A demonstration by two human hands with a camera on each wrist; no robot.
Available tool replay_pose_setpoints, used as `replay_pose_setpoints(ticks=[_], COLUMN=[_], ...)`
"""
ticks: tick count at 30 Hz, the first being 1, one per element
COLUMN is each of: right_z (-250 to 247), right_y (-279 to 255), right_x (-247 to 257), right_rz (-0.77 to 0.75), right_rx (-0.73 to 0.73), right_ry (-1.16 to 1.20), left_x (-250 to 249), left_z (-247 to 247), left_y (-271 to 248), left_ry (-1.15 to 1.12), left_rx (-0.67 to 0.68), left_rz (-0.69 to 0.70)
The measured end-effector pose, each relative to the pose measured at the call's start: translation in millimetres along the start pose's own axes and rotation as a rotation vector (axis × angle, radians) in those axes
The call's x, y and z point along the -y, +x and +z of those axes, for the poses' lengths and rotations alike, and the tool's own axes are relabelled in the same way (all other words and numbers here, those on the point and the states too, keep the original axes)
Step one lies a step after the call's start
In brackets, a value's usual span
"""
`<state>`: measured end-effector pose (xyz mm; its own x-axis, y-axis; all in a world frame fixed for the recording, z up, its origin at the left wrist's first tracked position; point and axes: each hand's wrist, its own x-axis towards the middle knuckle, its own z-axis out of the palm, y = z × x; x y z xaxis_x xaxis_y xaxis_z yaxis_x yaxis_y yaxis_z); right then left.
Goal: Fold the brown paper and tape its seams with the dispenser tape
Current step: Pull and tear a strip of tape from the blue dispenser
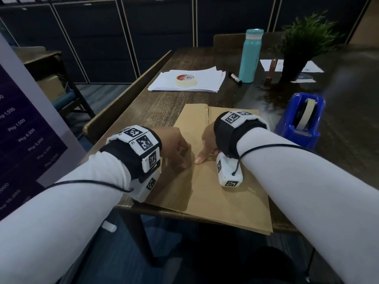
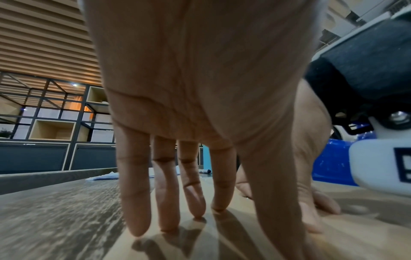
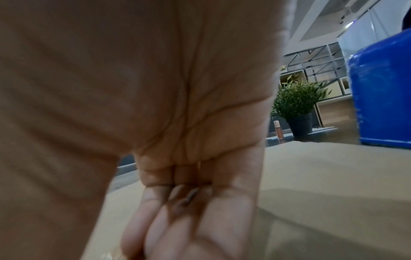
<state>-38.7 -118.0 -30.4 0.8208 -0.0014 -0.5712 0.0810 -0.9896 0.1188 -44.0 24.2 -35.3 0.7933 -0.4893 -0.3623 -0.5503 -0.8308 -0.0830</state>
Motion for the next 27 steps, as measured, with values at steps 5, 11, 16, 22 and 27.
replay_pose_setpoints(ticks=[5,11,16,22,27], right_z=[8.0,23.0,30.7,32.6,25.4], right_y=[-13.5,-15.8,-32.4,-67.3,-99.4], right_x=[-9.9,-23.3,-23.0,-37.1,-62.1], right_rz=[-0.061,-0.018,-0.012,-0.16,-0.141], right_rx=[-0.01,0.059,0.033,-0.225,-0.498], right_ry=[0.216,0.855,1.01,0.924,0.544], left_x=[-2.3,-3.4,-5.0,-1.5,-11.4], left_z=[-0.2,-0.7,-2.7,-7.2,-15.0], left_y=[-2.7,-4.6,-5.8,-10.8,-16.3], left_ry=[0.023,0.009,-0.016,-0.047,-0.02], left_rx=[-0.007,-0.006,0.024,0.074,-0.008], left_rz=[-0.005,-0.021,-0.045,-0.114,-0.093])
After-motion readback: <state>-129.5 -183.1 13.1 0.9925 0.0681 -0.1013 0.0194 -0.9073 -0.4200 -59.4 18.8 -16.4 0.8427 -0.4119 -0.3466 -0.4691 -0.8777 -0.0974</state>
